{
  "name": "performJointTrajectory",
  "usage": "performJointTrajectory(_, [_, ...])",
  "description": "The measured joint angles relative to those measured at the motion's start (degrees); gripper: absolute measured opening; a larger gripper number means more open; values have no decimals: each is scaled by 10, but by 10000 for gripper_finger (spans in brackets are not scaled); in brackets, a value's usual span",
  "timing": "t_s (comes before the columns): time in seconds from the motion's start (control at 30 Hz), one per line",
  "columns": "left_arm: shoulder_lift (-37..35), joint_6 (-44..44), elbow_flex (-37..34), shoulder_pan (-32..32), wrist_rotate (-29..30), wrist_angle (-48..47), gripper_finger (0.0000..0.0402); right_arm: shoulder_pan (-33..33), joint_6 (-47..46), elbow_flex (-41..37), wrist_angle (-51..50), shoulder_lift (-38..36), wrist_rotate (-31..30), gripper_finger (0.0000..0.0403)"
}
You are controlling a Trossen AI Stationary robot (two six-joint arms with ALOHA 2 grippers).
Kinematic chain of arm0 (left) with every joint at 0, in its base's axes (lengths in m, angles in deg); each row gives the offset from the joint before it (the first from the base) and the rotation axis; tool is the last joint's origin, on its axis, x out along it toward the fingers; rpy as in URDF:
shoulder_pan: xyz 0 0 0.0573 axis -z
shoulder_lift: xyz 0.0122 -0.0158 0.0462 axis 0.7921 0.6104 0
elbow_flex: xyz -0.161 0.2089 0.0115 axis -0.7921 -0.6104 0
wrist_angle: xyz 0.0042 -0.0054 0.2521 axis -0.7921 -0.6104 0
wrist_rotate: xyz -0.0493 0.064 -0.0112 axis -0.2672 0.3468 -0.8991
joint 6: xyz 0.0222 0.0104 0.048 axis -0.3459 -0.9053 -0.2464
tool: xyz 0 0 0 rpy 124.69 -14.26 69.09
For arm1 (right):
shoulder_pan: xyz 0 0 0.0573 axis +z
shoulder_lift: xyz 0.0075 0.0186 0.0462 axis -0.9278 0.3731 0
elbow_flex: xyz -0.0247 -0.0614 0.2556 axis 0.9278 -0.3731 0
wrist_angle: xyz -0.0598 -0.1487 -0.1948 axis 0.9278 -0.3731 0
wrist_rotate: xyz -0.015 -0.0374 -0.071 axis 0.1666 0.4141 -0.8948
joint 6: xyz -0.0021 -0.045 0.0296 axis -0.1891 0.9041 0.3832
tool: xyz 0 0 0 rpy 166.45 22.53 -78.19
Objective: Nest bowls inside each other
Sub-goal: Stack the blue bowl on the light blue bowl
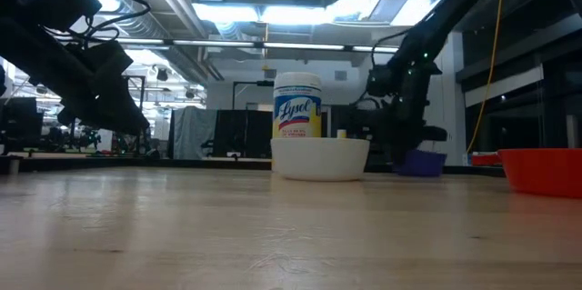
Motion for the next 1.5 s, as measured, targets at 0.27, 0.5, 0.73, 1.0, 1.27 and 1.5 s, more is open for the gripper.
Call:
performJointTrajectory(0.27, [0,4,0,0,3,-2,171,-17,-26,61,33,-85,23,5])
performJointTrajectory(0.5, [0,5,0,0,6,-11,171,28,-72,99,34,-206,70,3])
performJointTrajectory(0.73, [0,5,0,0,28,-11,171,152,-128,106,46,-263,97,2])
performJointTrajectory(1.0, [0,17,0,0,30,-11,171,271,-153,106,105,-197,108,2])
performJointTrajectory(1.27, [0,21,0,0,34,-11,171,313,-124,105,122,-62,143,2])
performJointTrajectory(1.5, [0,21,0,0,34,-11,171,311,-109,105,114,-6,143,2])
